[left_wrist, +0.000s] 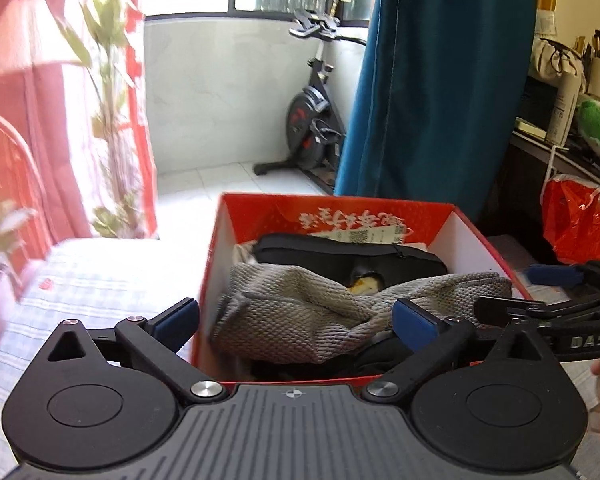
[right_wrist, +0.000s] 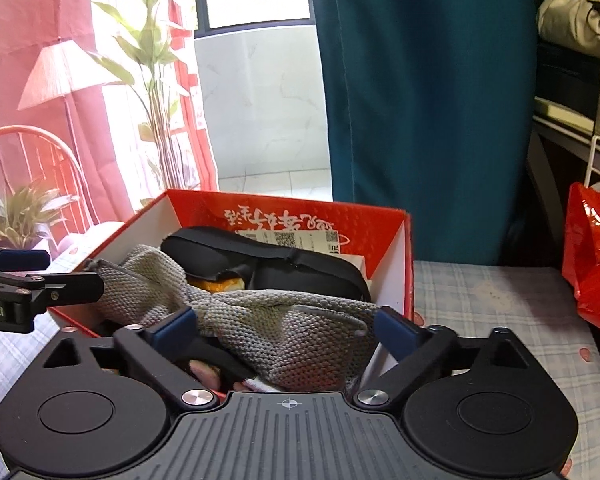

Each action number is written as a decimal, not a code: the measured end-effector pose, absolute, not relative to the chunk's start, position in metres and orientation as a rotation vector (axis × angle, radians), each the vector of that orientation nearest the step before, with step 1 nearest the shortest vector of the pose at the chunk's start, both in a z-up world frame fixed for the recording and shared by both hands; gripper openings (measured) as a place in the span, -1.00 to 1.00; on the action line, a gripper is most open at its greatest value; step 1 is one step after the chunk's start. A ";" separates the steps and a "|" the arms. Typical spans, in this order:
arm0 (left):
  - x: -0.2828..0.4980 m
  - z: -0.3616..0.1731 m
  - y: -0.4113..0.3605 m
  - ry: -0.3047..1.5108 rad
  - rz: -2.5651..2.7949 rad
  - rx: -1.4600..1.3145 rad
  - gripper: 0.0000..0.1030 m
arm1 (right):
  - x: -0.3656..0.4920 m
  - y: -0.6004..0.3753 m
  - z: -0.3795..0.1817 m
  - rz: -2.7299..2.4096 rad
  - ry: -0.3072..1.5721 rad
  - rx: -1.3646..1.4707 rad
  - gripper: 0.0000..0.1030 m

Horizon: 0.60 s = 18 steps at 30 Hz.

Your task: Organize soft objects

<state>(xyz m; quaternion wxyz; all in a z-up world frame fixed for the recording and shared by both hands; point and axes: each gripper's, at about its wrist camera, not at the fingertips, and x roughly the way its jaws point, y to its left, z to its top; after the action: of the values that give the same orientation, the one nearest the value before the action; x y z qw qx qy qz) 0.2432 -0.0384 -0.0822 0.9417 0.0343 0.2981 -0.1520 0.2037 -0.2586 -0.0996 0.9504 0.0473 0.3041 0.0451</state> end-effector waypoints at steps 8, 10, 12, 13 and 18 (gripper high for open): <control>0.208 -0.056 -0.033 0.503 -0.245 0.122 1.00 | 0.177 -0.248 -0.076 0.102 0.592 0.077 0.99; 0.198 -0.048 -0.030 0.482 -0.280 0.106 1.00 | 0.169 -0.246 -0.068 0.102 0.580 0.082 0.99; 0.187 -0.039 -0.028 0.452 -0.302 0.103 1.00 | 0.160 -0.245 -0.059 0.100 0.567 0.091 0.99; 0.181 -0.033 -0.029 0.445 -0.299 0.111 1.00 | 0.154 -0.245 -0.053 0.099 0.557 0.096 0.99; 0.152 -0.006 -0.034 0.395 -0.257 0.153 1.00 | 0.126 -0.243 -0.026 0.079 0.504 0.089 0.99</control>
<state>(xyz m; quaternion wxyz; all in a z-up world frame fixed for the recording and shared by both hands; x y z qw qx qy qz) 0.1523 -0.0339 -0.0064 0.9694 0.0759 0.1957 -0.1273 0.1260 -0.2426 -0.0263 0.9667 0.0440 0.2491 0.0390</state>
